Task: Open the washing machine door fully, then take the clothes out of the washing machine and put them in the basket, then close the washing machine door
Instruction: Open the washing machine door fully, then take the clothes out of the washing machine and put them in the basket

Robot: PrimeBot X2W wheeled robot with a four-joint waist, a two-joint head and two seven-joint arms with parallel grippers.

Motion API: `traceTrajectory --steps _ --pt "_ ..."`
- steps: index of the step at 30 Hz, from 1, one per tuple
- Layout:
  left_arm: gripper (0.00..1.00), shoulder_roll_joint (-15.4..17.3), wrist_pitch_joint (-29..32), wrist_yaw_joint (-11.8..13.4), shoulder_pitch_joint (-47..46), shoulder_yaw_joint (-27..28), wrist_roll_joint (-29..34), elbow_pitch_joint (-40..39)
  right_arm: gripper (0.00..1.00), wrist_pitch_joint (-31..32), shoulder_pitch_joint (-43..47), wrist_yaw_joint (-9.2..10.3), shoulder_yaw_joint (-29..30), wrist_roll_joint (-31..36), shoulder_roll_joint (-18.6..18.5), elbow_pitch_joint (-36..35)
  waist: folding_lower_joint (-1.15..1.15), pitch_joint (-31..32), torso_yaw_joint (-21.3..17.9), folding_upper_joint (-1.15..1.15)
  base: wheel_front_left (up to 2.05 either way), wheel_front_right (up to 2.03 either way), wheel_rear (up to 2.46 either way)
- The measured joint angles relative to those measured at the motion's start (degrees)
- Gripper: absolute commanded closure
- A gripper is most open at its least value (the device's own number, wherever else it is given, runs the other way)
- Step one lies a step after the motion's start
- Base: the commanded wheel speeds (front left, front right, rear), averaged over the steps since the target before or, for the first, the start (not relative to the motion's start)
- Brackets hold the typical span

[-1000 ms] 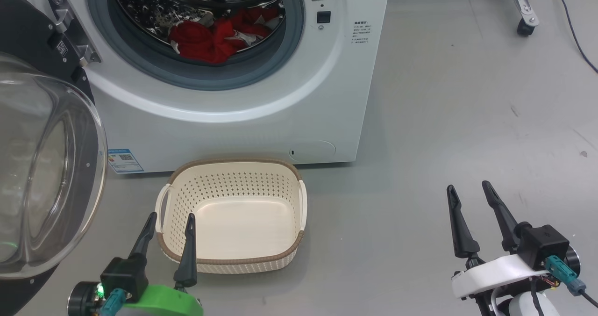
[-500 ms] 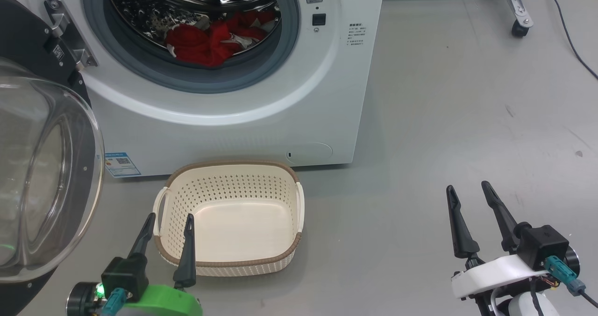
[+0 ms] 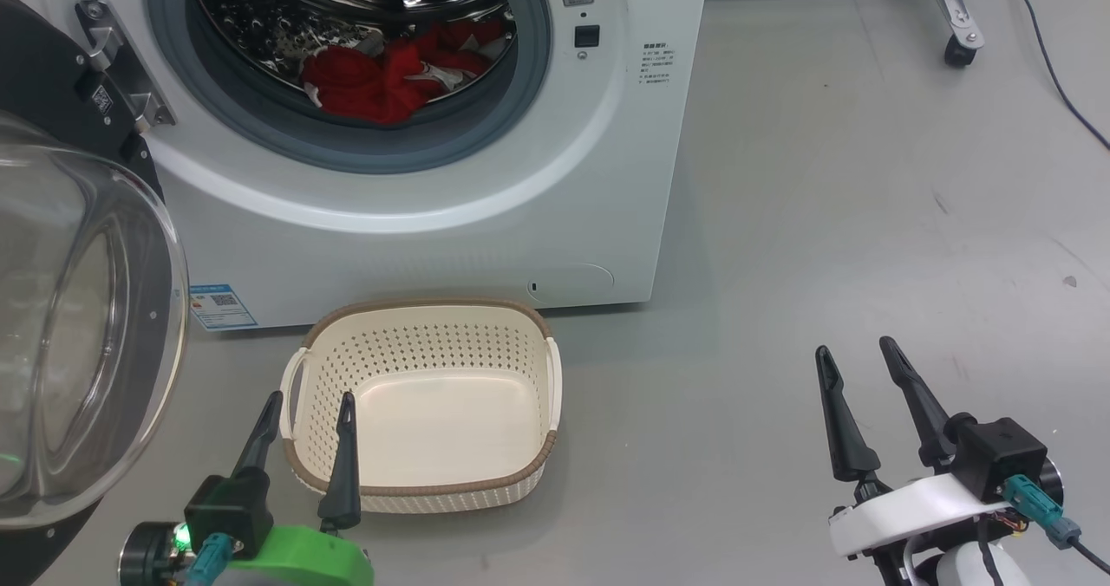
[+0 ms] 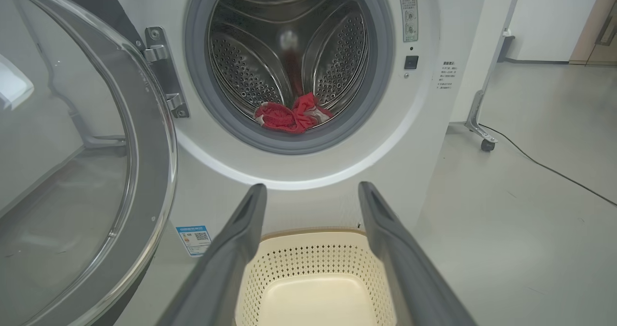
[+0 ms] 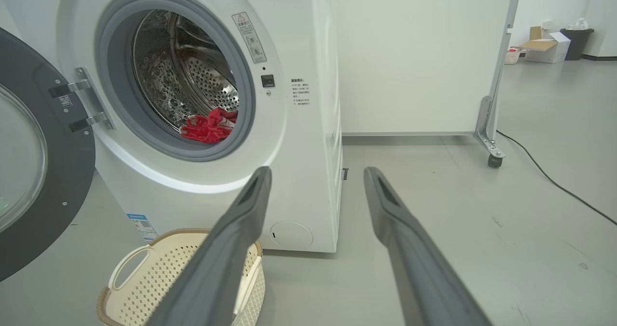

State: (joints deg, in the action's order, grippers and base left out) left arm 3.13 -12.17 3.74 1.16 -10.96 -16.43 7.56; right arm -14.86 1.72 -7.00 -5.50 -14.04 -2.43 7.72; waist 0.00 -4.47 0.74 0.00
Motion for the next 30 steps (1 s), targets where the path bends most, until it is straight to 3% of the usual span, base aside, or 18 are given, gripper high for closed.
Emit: traceTrajectory --steps 14,30 --pt "0.00 -0.02 0.00 0.09 -0.01 -0.23 0.38 -0.04 0.00 0.00 -0.01 0.00 0.15 -0.09 0.01 -0.08 0.00 -0.17 -0.39 0.00 0.45 -0.45 0.00" --pt "0.00 -0.03 -0.01 0.47 -0.01 -0.75 0.36 -0.08 0.00 0.00 0.00 0.00 0.24 -0.09 0.02 0.00 0.00 0.12 -0.71 0.00 0.95 -0.95 0.00"
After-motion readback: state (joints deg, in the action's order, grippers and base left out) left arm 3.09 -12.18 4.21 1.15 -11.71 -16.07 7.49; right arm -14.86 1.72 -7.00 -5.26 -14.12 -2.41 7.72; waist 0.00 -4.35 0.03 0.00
